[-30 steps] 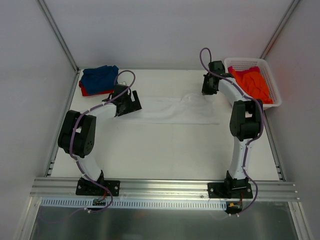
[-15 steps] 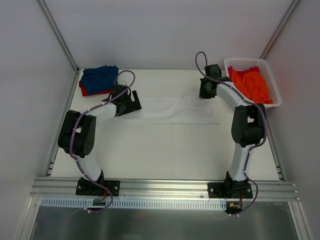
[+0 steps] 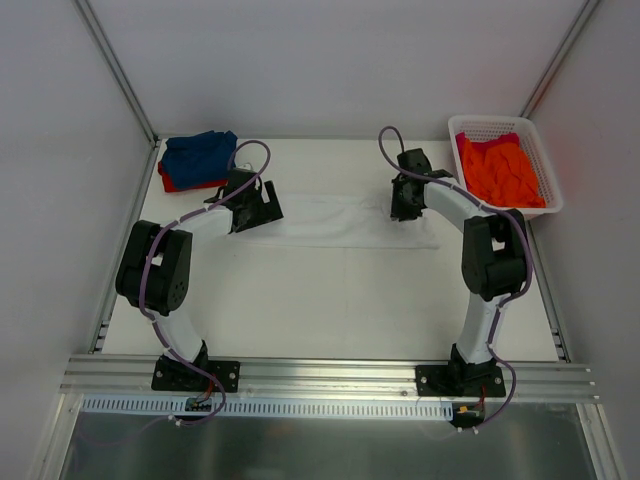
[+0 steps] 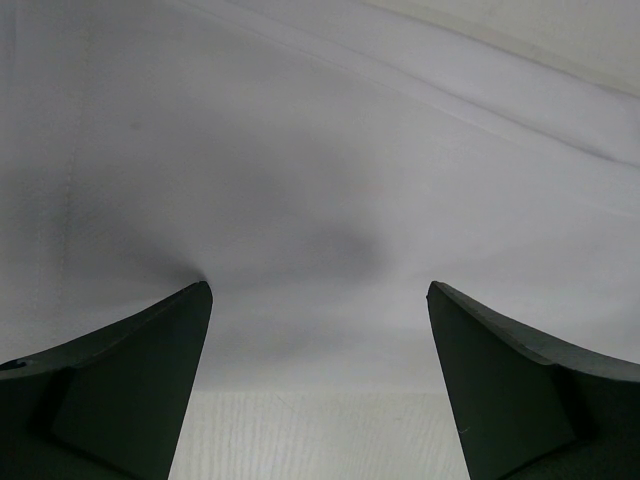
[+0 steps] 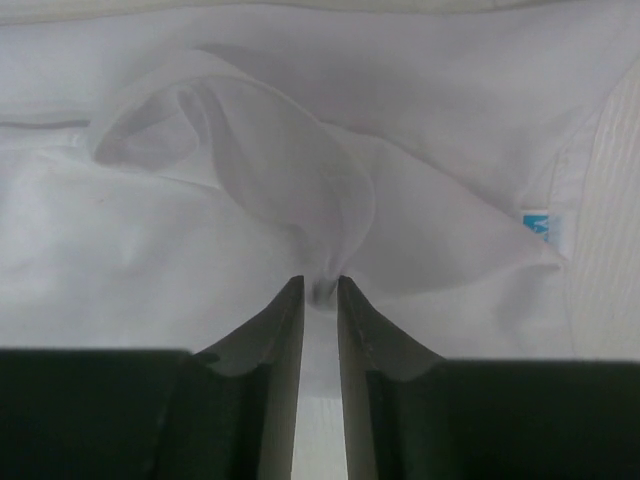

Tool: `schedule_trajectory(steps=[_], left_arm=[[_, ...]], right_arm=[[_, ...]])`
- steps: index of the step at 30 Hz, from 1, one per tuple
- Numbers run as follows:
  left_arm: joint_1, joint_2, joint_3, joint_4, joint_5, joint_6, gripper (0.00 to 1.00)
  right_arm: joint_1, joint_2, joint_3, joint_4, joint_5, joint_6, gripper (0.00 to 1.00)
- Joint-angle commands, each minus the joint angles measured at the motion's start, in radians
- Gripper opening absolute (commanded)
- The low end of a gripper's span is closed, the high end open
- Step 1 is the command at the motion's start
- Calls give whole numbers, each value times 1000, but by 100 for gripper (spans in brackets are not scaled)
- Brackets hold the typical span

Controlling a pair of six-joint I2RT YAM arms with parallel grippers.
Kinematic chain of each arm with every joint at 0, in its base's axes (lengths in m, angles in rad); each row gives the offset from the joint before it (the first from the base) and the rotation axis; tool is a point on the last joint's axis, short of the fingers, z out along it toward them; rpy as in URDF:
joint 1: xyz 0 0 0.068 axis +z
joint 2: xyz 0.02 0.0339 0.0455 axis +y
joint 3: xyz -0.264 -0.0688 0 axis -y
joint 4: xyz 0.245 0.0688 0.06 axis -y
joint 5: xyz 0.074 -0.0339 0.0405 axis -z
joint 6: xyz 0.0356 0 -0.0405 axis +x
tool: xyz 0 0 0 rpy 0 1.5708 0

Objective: Fold and stack the t-shirts
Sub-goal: Fold the tshirt

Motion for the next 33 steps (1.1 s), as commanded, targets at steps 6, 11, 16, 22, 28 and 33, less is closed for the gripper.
schedule_trajectory(steps=[6,11,16,22,28,33], left_arm=[[-13,-32,4,1,2,4,91],[-13,-44,8,1,-9,11,91],[-13,-42,34,-19,-31,30,91],[-13,-30,47,-25,-61,53,92],[-13,-33,79,-54,-124,106,91],[-12,-7,120,-90,-158,155,92]], right_arm=[[37,-130,21,-46,68,-14,36],[58,-156,92,-98,99,-38,36],[97,-143,153,-142,117,-78,36],[126,-94,153,-147,126,-104,36],[147,-18,153,-151,189,-136,36],[163,18,156,-161,238,-155,36]])
